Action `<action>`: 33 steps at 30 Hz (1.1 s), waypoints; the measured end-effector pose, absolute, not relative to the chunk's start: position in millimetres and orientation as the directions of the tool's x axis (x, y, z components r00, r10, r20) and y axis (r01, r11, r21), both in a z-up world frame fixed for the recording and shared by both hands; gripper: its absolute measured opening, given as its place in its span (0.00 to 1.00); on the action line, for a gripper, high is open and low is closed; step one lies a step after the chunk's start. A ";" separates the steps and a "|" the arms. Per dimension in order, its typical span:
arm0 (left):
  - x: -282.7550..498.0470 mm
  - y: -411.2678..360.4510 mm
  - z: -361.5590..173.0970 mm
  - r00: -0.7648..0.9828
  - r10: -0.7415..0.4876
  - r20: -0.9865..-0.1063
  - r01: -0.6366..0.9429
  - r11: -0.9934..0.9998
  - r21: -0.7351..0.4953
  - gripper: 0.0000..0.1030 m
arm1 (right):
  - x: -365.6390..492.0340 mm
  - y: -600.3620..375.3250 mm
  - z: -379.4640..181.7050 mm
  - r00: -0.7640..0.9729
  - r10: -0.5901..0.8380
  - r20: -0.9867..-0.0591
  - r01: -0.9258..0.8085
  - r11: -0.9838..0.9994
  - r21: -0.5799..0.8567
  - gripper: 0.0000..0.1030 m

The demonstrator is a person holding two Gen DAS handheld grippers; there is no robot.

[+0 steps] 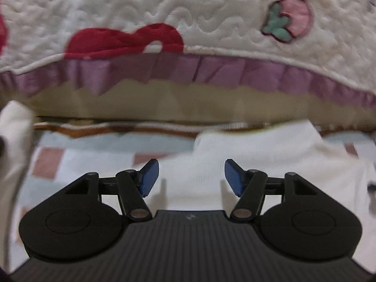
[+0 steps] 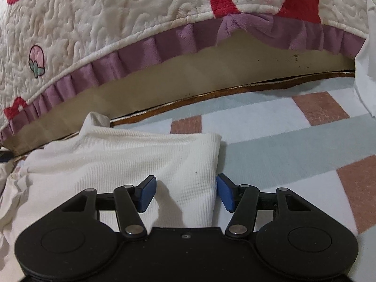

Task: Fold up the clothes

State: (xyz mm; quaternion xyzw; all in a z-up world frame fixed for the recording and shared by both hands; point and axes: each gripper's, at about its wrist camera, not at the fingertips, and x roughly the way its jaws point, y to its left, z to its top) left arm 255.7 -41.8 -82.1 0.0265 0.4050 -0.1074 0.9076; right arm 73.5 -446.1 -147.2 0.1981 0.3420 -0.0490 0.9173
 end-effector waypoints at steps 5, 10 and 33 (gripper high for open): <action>300.5 -72.3 -108.8 0.602 -0.103 -0.792 0.209 0.977 0.032 0.59 | 75.9 -447.5 -147.9 0.764 0.060 -0.642 0.198 0.926 0.322 0.61; 321.6 -84.1 -137.0 0.551 -0.062 -0.832 0.191 0.980 0.053 0.59 | 78.9 -447.8 -147.0 0.760 0.062 -0.647 0.197 0.927 0.319 0.62; 247.1 -148.7 -118.6 0.813 -0.095 -0.575 0.291 0.921 0.258 0.57 | 81.1 -455.2 -143.1 0.750 0.117 -0.651 0.202 0.897 0.394 0.62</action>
